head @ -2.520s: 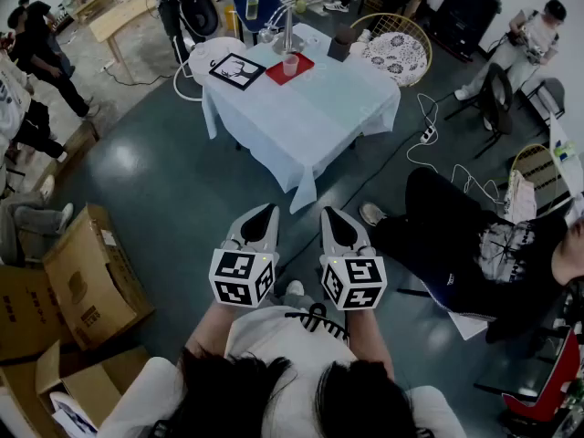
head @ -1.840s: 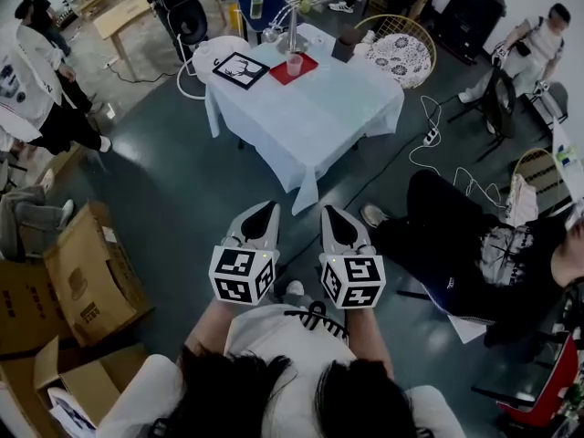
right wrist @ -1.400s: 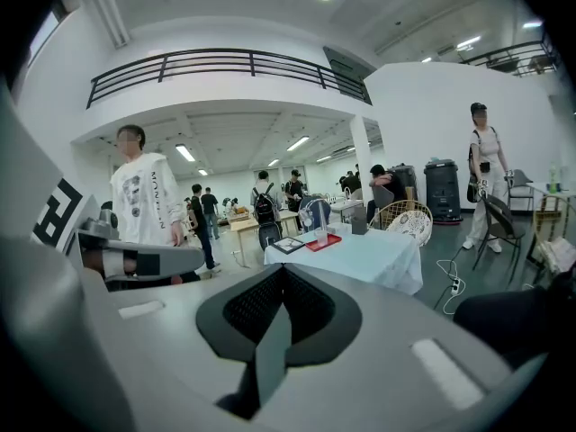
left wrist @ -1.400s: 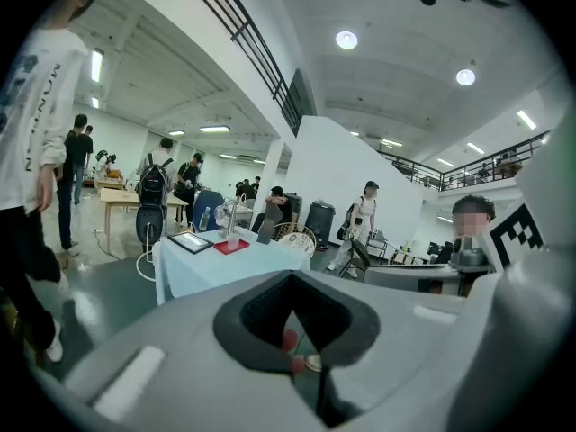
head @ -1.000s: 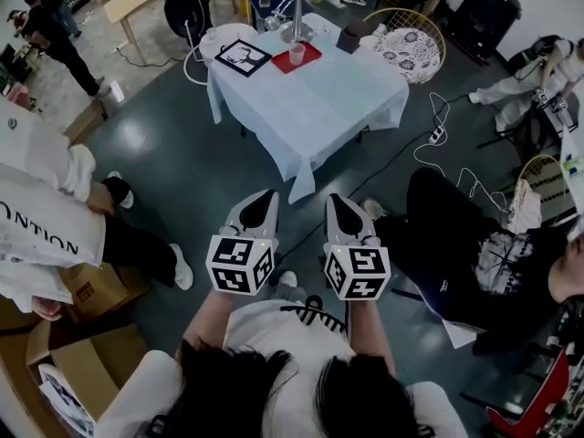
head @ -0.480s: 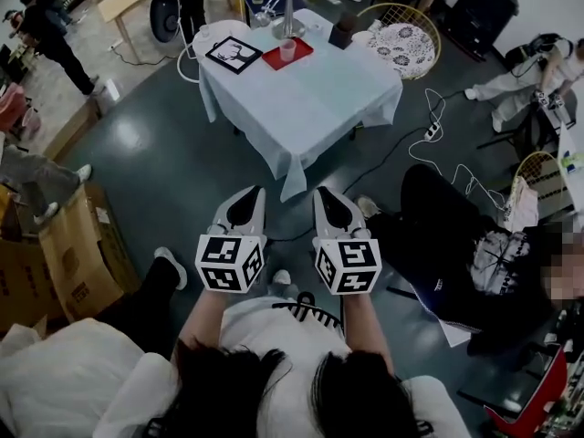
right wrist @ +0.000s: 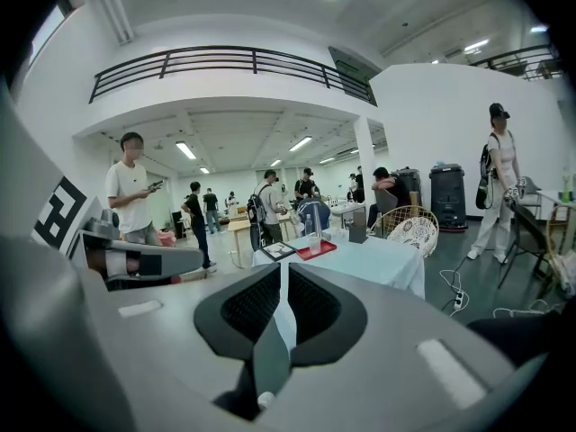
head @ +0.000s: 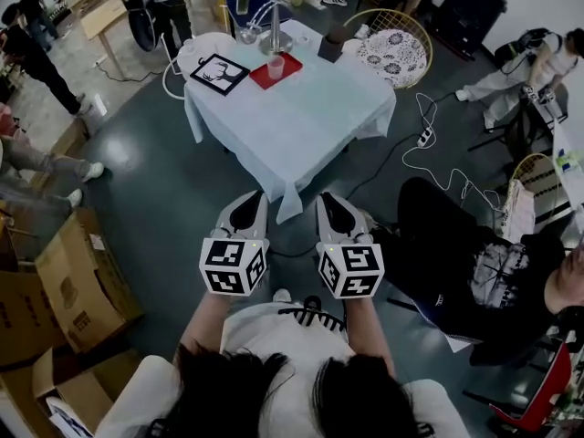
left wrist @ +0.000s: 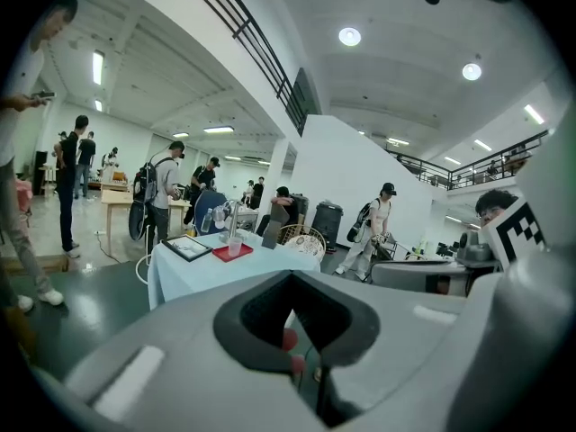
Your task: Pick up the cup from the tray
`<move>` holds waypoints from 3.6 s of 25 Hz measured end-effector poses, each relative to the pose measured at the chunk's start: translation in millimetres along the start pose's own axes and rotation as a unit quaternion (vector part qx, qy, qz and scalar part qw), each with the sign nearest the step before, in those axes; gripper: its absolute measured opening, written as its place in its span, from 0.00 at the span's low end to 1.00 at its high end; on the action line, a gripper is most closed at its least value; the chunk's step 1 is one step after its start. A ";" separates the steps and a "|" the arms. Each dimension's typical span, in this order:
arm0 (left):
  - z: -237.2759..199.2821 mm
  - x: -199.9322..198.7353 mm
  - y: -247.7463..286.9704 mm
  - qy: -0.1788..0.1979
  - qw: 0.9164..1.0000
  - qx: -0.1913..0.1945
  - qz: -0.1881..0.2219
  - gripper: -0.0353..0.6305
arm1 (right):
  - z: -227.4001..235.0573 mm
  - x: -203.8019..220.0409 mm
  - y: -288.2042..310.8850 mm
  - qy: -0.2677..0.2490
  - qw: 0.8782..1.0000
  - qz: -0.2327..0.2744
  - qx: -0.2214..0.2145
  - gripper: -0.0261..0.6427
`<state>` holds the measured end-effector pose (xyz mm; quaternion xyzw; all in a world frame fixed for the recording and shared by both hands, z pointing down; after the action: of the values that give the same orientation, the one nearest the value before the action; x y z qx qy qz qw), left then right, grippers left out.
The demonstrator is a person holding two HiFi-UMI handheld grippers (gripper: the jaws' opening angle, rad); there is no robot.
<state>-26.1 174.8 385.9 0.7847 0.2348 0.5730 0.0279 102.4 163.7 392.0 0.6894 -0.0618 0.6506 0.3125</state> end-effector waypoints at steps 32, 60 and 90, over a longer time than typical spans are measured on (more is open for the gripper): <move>-127.9 -121.9 175.2 0.025 0.996 0.074 -0.030 0.05 | 36.4 -88.0 185.4 0.059 0.993 0.009 0.105 0.13; -151.7 -156.5 265.8 0.014 0.999 0.026 -0.016 0.05 | 77.0 -140.0 312.6 -0.020 0.998 0.052 -0.017 0.61; -255.1 -87.3 439.1 0.032 0.995 -0.041 -0.086 0.05 | 131.9 -31.3 533.4 -0.048 0.994 -0.034 -0.088 0.70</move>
<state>-131.4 -307.6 533.2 0.7411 0.2782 0.6025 0.1019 -51.3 -338.9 555.1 0.6914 -0.1109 0.5976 0.3907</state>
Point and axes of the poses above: the fingertips, and each gripper's own axes: y forward along the fingers, z to its right, x out of its underside, the point moved 1 cm from there along -y, backward along the fingers, and after that the axes turned 6 degrees about -y, right-handed, at the moved point
